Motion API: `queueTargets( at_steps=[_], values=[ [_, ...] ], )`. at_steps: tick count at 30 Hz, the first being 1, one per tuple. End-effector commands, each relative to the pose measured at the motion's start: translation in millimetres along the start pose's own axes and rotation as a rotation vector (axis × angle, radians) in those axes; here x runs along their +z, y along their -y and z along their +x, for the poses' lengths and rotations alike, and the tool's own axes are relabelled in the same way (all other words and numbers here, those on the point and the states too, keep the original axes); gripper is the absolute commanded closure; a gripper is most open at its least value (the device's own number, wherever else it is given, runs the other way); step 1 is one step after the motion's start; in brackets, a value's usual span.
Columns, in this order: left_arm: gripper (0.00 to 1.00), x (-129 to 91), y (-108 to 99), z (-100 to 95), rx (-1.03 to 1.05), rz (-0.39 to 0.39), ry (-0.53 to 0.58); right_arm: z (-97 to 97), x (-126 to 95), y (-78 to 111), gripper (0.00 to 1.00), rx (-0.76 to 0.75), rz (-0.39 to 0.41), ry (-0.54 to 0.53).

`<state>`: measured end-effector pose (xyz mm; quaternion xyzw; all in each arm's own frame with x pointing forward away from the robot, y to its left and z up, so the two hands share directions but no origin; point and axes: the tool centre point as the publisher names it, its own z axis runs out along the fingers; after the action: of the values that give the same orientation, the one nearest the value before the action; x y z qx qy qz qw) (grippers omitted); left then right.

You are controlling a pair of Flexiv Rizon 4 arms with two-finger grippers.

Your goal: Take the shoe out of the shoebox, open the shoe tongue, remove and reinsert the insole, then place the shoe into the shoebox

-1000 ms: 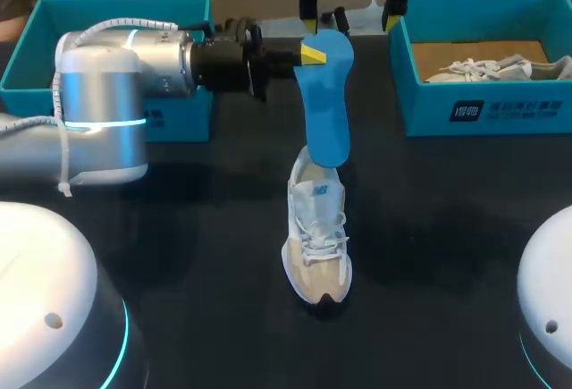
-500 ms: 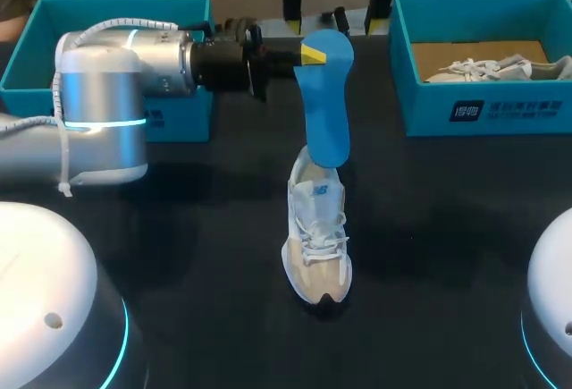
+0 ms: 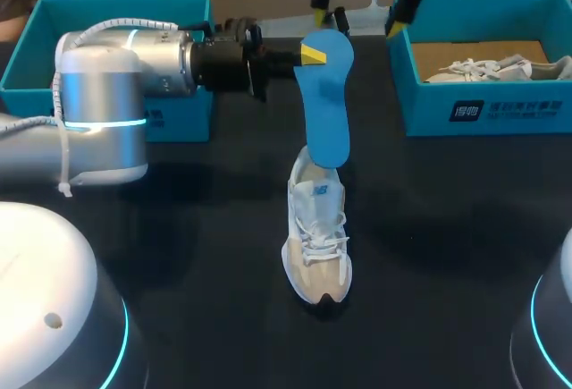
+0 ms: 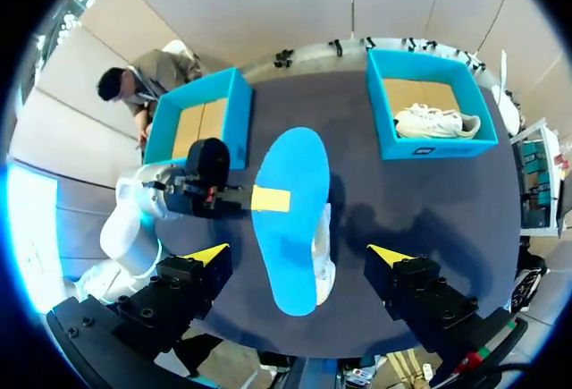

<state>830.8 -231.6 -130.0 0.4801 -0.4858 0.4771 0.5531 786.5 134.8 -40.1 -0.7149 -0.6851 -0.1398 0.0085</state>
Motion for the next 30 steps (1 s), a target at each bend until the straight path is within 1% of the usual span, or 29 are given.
queueTargets(
  at_steps=[1, 4, 7, 12, 19, 20, 26, 30],
  values=[
    [1.00, -0.2, -0.7, -0.3, 0.000, 0.001, 0.001, -27.5, 1.4, 1.7, 0.00, 0.022, -0.008, -0.226],
    [1.00, -0.2, -0.7, -0.3, 0.000, 0.001, 0.001, -35.3, 2.9, 1.8, 0.00, 0.023, 0.011, -0.282],
    [1.00, -0.2, -0.7, -0.3, 0.000, 0.001, 0.001, -41.9, 2.6, 1.6, 0.00, 0.023, 0.011, -0.364],
    [1.00, -0.2, -0.7, -0.3, 0.000, 0.001, 0.001, -51.6, 2.4, 0.4, 0.00, 0.016, 0.021, -0.449],
    [1.00, -0.2, -0.7, -0.3, 0.000, 0.001, 0.001, -63.9, 4.7, -2.3, 0.00, -0.004, 0.021, -0.668],
    [1.00, -0.2, -0.7, -0.3, 0.000, 0.001, 0.001, -66.2, 4.8, -2.3, 0.00, 0.004, 0.012, -0.683],
    [1.00, -0.2, -0.7, -0.3, 0.000, 0.001, 0.001, -78.4, 6.5, -1.8, 0.00, 0.023, 0.010, -0.758],
    [1.00, -0.2, -0.7, -0.3, 0.000, 0.001, 0.001, -85.7, 9.2, -1.8, 0.00, 0.028, 0.010, -0.827]
  ],
)
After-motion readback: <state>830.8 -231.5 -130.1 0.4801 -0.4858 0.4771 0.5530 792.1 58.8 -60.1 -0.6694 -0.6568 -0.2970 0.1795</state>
